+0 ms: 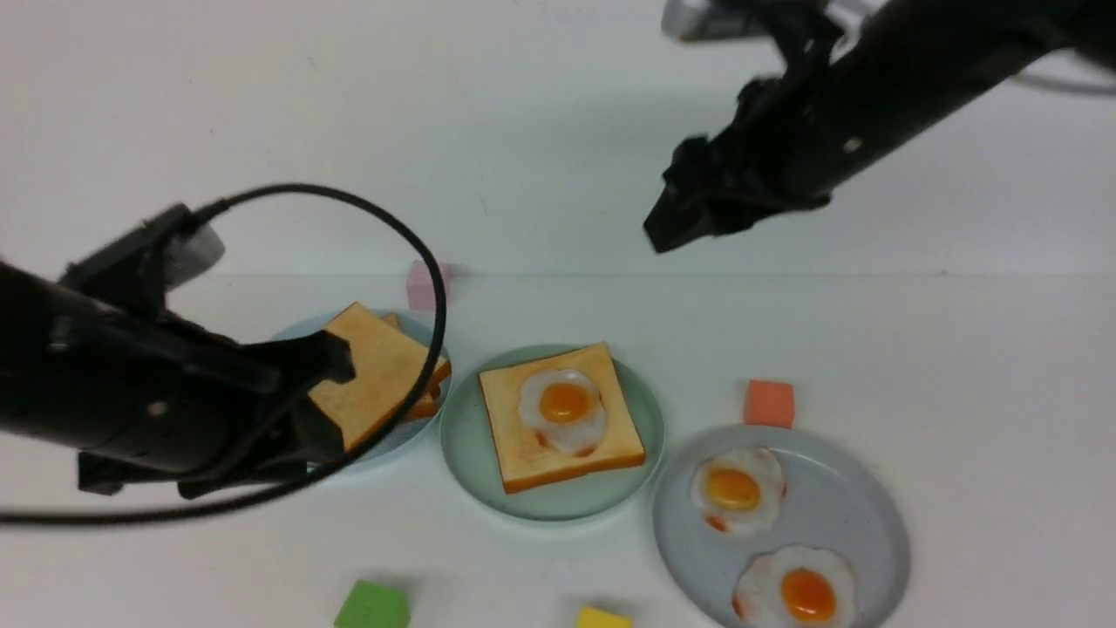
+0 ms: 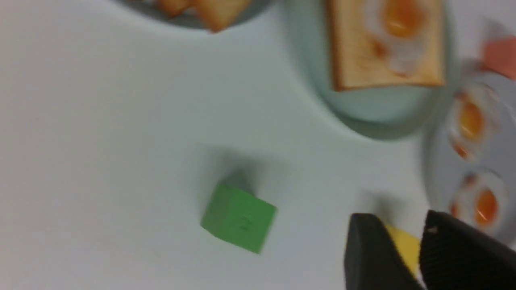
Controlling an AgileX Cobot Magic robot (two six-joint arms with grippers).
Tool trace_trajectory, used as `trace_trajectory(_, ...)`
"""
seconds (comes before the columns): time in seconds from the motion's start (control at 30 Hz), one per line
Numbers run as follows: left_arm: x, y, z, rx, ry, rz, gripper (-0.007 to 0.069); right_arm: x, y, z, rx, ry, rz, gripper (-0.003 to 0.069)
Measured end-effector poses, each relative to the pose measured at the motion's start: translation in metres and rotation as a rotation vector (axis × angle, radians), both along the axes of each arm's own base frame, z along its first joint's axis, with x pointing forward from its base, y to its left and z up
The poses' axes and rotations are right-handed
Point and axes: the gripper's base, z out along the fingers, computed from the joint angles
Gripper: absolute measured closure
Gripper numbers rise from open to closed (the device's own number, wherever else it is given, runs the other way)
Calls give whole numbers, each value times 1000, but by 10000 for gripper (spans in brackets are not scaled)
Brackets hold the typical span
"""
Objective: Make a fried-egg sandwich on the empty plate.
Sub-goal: Use the left arm to grab a slice of bread
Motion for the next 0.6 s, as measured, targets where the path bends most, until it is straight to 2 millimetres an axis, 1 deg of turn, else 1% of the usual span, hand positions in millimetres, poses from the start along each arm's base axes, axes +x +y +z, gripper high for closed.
trace_trajectory(0.03,7,-1,-5,5,15,15,340,-11,2,7,-18,-14,1,242)
trace_trajectory(0.07,16,-3,-11,7,25,30,288,-27,2,16,-37,-34,-11,249)
trace_trajectory(0.1,21,-4,-14,7,26,38,263,-38,2,18,-59,-45,-11,253)
trace_trajectory(0.13,25,-4,-15,7,25,42,245,-43,3,18,-71,-50,-9,254)
trace_trajectory(0.17,32,-5,-19,8,28,51,219,-53,5,14,-98,-50,5,256)
trace_trajectory(0.23,40,-3,-24,-5,36,79,189,-65,7,8,-117,-43,26,257)
trace_trajectory(0.27,48,1,-30,-25,57,116,174,-79,9,-1,-132,-33,57,256)
trace_trajectory(0.43,73,26,-54,-104,86,250,165,-107,18,-17,-143,-25,135,256)
trace_trajectory(0.47,73,27,-54,-101,83,248,165,-108,18,-17,-143,-27,138,256)
trace_trajectory(0.5,80,31,-60,-118,72,266,165,-112,20,-18,-148,-31,160,256)
trace_trajectory(0.6,89,33,-68,-141,42,291,165,-116,24,-19,-145,-36,185,256)
